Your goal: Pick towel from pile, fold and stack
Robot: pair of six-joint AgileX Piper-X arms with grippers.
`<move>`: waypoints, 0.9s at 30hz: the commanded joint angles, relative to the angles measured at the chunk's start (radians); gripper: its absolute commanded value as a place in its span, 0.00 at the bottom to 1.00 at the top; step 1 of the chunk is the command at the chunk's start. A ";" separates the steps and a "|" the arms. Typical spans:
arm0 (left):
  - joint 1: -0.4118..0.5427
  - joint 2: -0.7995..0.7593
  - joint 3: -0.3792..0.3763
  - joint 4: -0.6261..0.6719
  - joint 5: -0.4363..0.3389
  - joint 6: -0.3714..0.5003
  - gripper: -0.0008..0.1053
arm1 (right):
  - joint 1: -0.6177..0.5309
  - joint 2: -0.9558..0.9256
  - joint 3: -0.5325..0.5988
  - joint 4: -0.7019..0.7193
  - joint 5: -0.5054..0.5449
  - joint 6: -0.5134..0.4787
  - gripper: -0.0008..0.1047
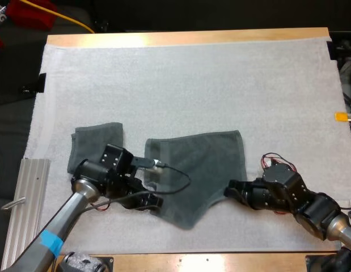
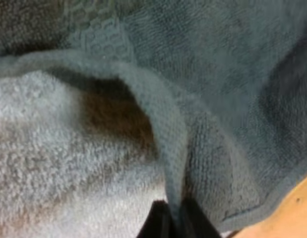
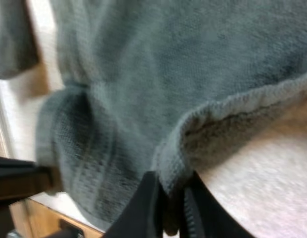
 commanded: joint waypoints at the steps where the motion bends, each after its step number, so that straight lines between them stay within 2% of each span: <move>1: 0.018 0.007 -0.005 -0.014 0.041 -0.015 0.01 | -0.012 0.002 -0.008 -0.029 -0.002 0.012 0.03; 5: 0.095 0.032 -0.005 -0.096 0.163 -0.119 0.01 | -0.113 0.002 -0.008 -0.088 -0.029 0.026 0.03; 7: 0.109 0.044 -0.005 -0.143 0.198 -0.166 0.01 | -0.147 0.002 -0.008 -0.099 -0.045 0.026 0.03; 8: 0.125 0.059 -0.005 -0.205 0.220 -0.233 0.01 | -0.190 0.002 -0.008 -0.122 -0.057 0.026 0.03; 10: 0.147 0.079 -0.005 -0.284 0.271 -0.310 0.01 | -0.243 0.007 -0.008 -0.176 -0.064 0.029 0.03; 12: 0.164 0.091 -0.005 -0.330 0.286 -0.359 0.01 | -0.280 0.024 -0.008 -0.223 -0.083 0.046 0.03; 16: 0.212 0.113 -0.005 -0.398 0.275 -0.438 0.01 | -0.324 0.155 -0.008 -0.372 -0.154 0.104 0.03; 20: 0.235 0.127 -0.005 -0.444 0.264 -0.490 0.01 | -0.324 0.255 -0.008 -0.467 -0.177 0.152 0.03; 21: 0.243 0.141 -0.005 -0.457 0.244 -0.508 0.01 | -0.324 0.297 -0.008 -0.528 -0.177 0.179 0.03; 26: 0.245 0.165 -0.005 -0.459 0.163 -0.515 0.01 | -0.324 0.362 -0.010 -0.612 -0.174 0.228 0.03; 27: 0.247 0.165 -0.005 -0.495 0.108 -0.541 0.01 | -0.324 0.434 -0.014 -0.636 -0.174 0.268 0.03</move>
